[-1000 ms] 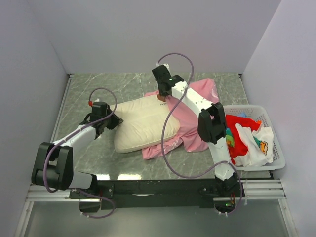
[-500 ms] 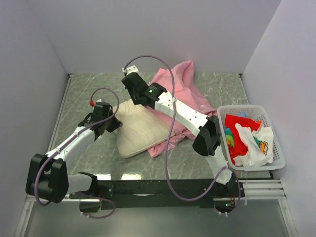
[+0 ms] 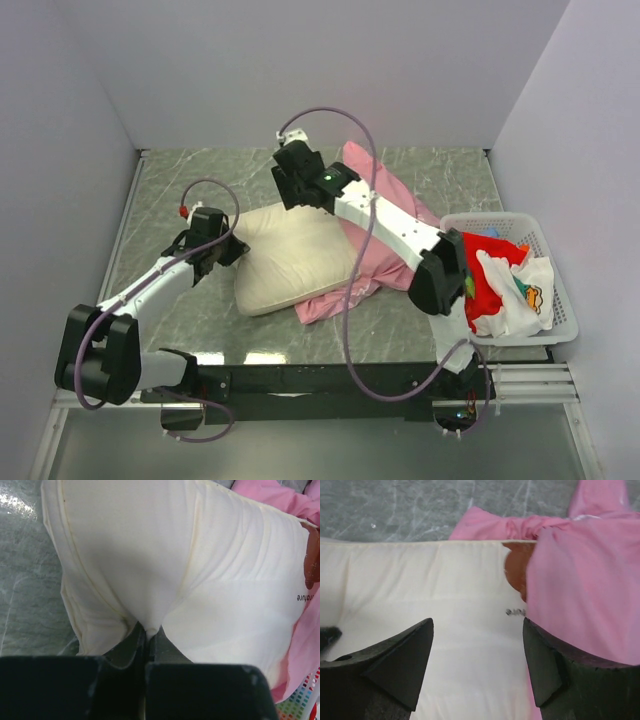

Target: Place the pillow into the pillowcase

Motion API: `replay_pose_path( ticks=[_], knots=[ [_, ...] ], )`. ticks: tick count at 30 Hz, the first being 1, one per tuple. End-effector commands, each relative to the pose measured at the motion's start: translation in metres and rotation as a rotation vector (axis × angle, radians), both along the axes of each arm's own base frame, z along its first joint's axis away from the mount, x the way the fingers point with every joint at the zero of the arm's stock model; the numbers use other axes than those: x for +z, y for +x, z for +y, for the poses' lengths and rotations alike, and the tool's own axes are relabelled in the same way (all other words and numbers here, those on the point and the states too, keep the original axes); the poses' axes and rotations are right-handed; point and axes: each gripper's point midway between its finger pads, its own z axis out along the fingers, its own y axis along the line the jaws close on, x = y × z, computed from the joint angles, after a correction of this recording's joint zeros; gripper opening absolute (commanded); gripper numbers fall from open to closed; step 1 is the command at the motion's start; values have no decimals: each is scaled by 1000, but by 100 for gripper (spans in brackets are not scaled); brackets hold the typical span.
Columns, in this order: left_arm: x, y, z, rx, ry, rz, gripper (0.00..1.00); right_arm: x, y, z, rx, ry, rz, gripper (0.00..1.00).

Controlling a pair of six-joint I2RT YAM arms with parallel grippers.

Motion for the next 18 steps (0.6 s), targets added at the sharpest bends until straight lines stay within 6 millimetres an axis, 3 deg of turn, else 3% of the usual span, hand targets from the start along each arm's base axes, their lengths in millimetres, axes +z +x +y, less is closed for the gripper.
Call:
replay_pose_path(
  ticks=[1,2,3,4,5,7,8,11,14,15,16,17,18],
  knots=[
    [10,11,0,26,-38,-63,1,83,-12,-54,-123,155,-135,83],
    [10,11,2,31,-38,-63,1,57,-18,-70,-150,123,-92,84],
    [9,11,2,31,-38,-60,1,50,-25,-76,-158,130,-85,84],
    [10,11,2,28,-37,-63,1,69,-33,-80,-161,205,-133,84],
    [9,11,3,26,-35,-62,1,38,-45,-86,-153,185,-83,84],
    [12,11,1,14,-40,-70,1,38,-54,-91,-158,240,-102,82],
    [13,12,1,15,-41,-71,1,18,-58,-100,-181,204,-85,82],
    [15,11,-2,3,-53,-76,1,-8,-45,-115,-219,192,-31,81],
    [16,10,-3,-2,-60,-80,1,-9,-15,-103,-173,204,-64,81],
    [16,9,-4,-5,-64,-83,1,-30,-5,-99,-174,156,-23,81],
    [16,9,-3,-3,-62,-82,1,-32,5,-99,-177,125,-23,81],
    [15,8,-3,-7,-62,-80,1,-12,20,-91,-181,138,-66,81],
    [15,7,-4,-12,-65,-82,1,-28,30,-88,-187,104,-53,82]
  ],
)
